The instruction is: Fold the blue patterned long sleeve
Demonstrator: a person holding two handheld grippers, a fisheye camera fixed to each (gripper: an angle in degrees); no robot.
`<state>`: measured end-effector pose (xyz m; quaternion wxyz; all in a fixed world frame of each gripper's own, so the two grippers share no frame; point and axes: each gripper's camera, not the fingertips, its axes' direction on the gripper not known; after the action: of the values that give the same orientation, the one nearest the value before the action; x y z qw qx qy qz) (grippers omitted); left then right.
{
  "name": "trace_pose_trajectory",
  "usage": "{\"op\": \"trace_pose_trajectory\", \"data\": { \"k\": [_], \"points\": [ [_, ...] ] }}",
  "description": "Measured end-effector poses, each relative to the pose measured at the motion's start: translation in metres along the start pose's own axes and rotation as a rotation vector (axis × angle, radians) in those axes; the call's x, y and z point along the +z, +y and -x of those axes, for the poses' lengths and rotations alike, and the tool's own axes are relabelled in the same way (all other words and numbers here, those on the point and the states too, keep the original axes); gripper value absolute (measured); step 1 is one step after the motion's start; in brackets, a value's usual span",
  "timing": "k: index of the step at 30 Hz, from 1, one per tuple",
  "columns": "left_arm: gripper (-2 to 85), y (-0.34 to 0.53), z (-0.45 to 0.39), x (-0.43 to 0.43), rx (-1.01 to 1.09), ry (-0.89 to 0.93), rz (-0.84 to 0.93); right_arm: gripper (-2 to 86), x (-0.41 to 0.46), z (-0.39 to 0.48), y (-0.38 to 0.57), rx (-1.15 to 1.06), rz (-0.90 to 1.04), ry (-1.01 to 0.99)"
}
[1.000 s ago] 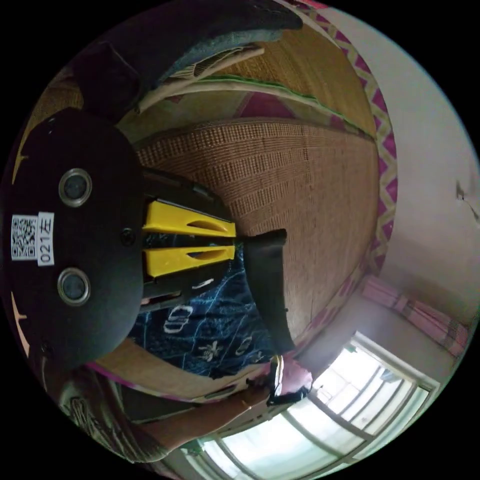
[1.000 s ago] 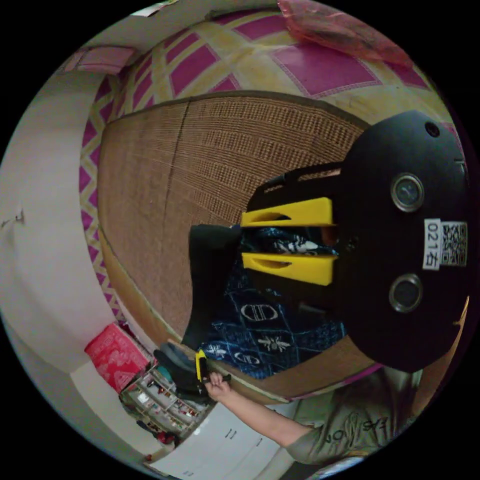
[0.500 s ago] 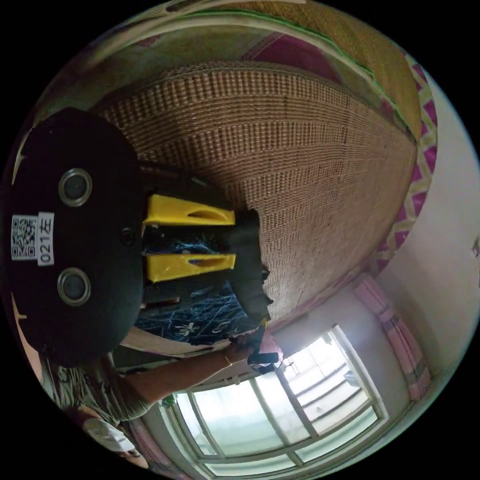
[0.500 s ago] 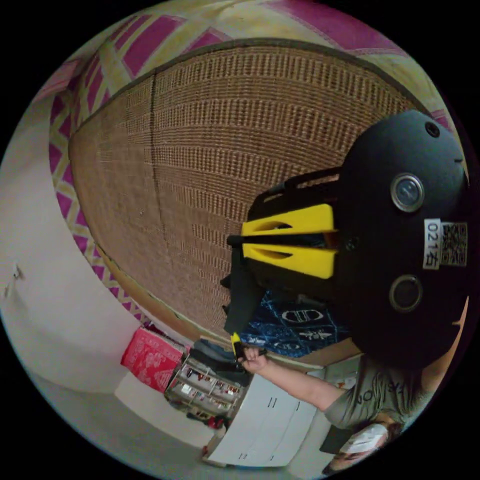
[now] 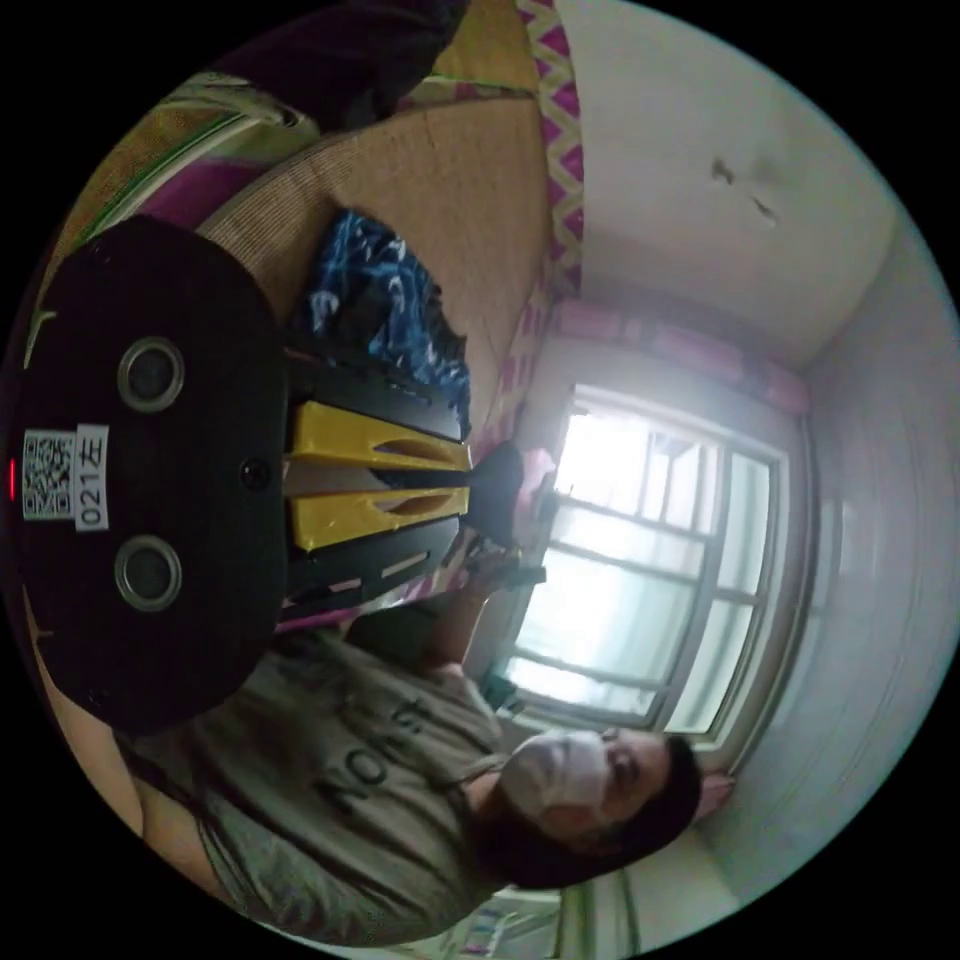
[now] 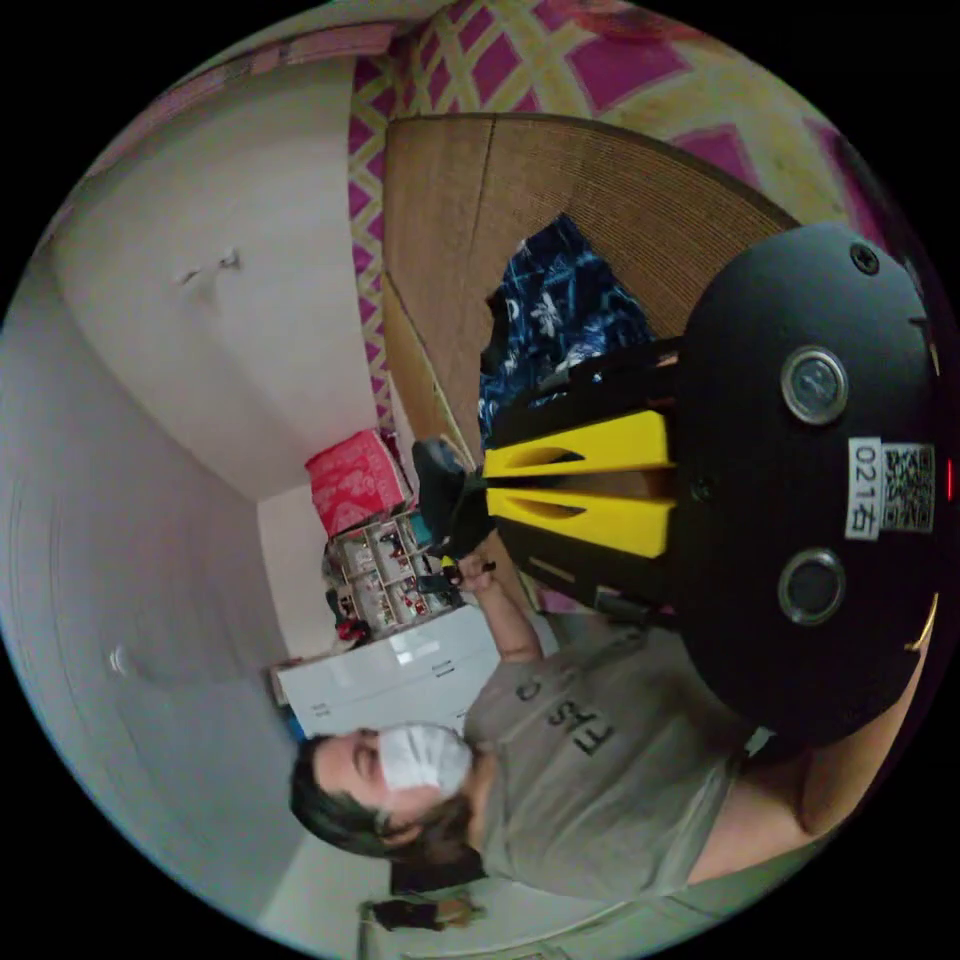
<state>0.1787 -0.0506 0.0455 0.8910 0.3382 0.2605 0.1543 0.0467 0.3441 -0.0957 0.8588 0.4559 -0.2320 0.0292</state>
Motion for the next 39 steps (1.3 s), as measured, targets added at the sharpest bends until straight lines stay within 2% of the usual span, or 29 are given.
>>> {"op": "trace_pose_trajectory", "data": {
  "k": [2,5,10,13,16,19,21,24,26,29,31,35,39],
  "points": [
    [-0.7,0.027,-0.060,0.008,-0.022,0.011,0.081,-0.6,-0.007,0.067,0.057,0.008,0.014,-0.022],
    [-0.7,0.071,-0.108,0.034,-0.130,-0.018,0.213,-0.6,0.004,0.120,0.129,0.077,0.079,-0.002],
    [-0.9,0.125,-0.148,0.075,-0.344,-0.108,0.361,-0.5,0.026,0.161,0.210,0.196,0.116,0.053],
    [-0.9,0.136,-0.170,0.084,-0.359,-0.127,0.371,0.0,0.040,0.178,0.232,0.230,0.136,0.034],
    [-0.8,0.140,-0.189,0.085,-0.360,-0.107,0.416,1.2,0.062,0.193,0.235,0.249,0.259,-0.075],
    [-0.8,0.137,-0.205,0.084,-0.339,-0.092,0.488,2.6,0.075,0.219,0.217,0.173,0.414,-0.132],
    [-0.8,0.127,-0.215,0.082,-0.287,-0.066,0.489,4.4,0.076,0.231,0.193,0.106,0.407,-0.080],
    [-0.8,0.101,-0.222,0.076,-0.213,-0.046,0.346,8.6,0.099,0.229,0.135,0.040,0.359,0.051],
    [-0.7,0.080,-0.209,0.079,-0.235,-0.186,0.218,10.7,0.158,0.208,0.080,0.012,0.396,0.161],
    [0.4,0.059,-0.177,0.106,-0.299,-0.395,0.195,11.2,0.262,0.180,0.018,-0.052,0.453,0.277],
    [2.0,0.051,-0.154,0.132,-0.331,-0.480,0.210,11.3,0.326,0.165,-0.015,-0.087,0.469,0.283],
    [3.9,0.040,-0.110,0.186,-0.431,-0.545,0.276,11.4,0.475,0.146,-0.069,-0.172,0.579,0.322],
    [3.3,0.038,-0.106,0.218,-0.484,-0.587,0.286,11.4,0.580,0.147,-0.098,-0.212,0.647,0.378]
  ]
}}
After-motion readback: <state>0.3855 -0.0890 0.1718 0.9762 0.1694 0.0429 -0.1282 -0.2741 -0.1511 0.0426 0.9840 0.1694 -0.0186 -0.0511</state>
